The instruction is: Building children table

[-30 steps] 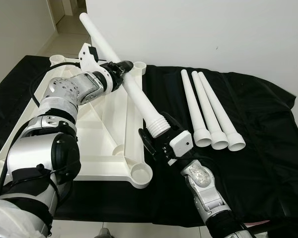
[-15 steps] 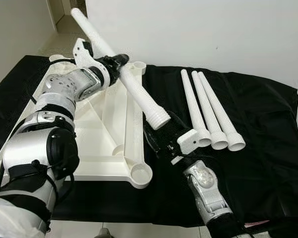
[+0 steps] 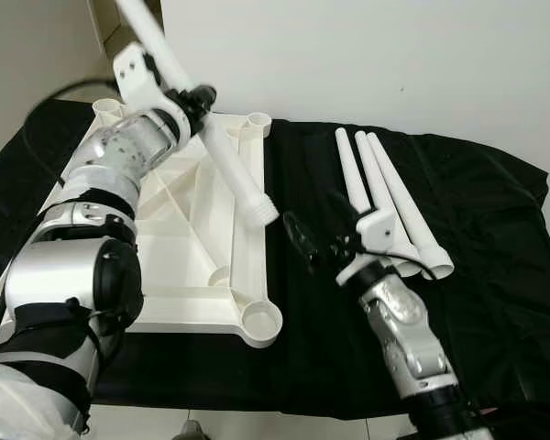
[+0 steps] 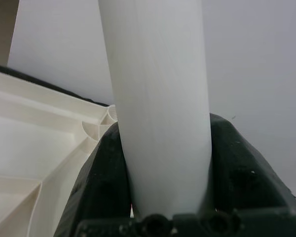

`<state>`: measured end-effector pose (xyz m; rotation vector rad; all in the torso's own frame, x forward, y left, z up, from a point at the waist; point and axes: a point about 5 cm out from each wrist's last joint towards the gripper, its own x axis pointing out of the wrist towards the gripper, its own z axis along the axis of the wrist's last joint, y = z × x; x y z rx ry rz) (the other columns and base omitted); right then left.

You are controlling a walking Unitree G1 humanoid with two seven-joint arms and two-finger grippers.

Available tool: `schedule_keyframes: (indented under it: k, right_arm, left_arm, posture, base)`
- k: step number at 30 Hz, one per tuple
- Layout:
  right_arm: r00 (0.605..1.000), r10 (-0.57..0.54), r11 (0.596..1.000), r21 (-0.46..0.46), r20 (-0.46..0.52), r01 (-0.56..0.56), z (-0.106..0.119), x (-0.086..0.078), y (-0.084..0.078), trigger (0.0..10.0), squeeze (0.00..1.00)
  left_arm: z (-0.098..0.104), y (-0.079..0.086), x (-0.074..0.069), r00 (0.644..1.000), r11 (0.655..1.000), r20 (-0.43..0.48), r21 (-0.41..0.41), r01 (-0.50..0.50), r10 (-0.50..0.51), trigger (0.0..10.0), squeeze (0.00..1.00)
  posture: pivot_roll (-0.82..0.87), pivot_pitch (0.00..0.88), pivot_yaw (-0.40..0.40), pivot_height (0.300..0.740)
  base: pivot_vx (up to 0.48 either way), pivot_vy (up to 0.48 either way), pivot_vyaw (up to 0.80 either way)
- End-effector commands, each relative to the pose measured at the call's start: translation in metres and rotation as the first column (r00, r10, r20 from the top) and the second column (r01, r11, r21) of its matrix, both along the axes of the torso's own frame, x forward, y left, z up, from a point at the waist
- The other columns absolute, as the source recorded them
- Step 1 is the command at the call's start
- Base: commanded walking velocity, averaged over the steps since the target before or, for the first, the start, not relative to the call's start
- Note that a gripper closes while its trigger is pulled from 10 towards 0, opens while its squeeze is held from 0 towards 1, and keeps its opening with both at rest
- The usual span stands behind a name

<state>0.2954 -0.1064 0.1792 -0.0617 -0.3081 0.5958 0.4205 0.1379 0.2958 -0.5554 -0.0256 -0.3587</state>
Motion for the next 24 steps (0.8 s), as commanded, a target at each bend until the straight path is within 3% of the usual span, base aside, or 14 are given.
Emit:
schedule_keyframes:
  k: [1,6,10,15,23,24]
  right_arm:
    - [0.999,-0.020,0.999,-0.031,-0.043,0.018,0.001,0.003,-0.004,10.0,0.00]
    - [0.997,0.043,0.996,-0.076,-0.070,-0.048,0.011,0.007,0.001,10.0,0.00]
    - [0.994,0.024,0.993,-0.111,-0.103,-0.036,0.026,0.023,0.005,10.0,0.00]
    - [0.988,0.061,0.990,-0.115,-0.142,-0.077,0.038,0.036,0.015,10.0,0.00]
    - [0.981,0.062,0.985,-0.145,-0.184,-0.089,0.041,0.051,0.026,10.0,0.00]
    - [0.980,0.055,0.986,-0.145,-0.191,-0.084,0.040,0.054,0.028,10.0,1.00]
  left_arm:
    - [0.010,-0.016,-0.009,0.942,0.963,0.200,0.062,0.261,-0.268,10.0,0.00]
    - [0.015,-0.030,-0.013,0.925,0.957,0.252,0.136,0.258,-0.285,10.0,0.00]
    - [0.018,-0.054,-0.023,0.890,0.933,0.322,0.263,0.245,-0.324,10.0,0.00]
    - [0.019,-0.075,-0.033,0.857,0.911,0.367,0.337,0.239,-0.361,10.0,0.00]
    - [0.023,-0.092,-0.046,0.824,0.898,0.405,0.361,0.253,-0.395,10.0,0.00]
    - [0.024,-0.095,-0.049,0.818,0.895,0.411,0.363,0.258,-0.403,10.0,0.00]
  posture:
    - [-0.02,0.000,-0.043,0.740]
    - [-0.01,0.000,-0.046,0.740]
    - [0.00,0.000,-0.049,0.740]
    - [0.01,0.000,-0.055,0.740]
    - [0.02,0.000,-0.061,0.740]
    - [0.02,0.000,-0.062,0.740]
  base:
    - [0.000,0.000,0.00]
    - [0.000,0.000,0.00]
    - [0.000,0.000,0.00]
    - [0.000,0.000,0.00]
    - [0.000,0.000,0.00]
    - [0.000,0.000,0.00]
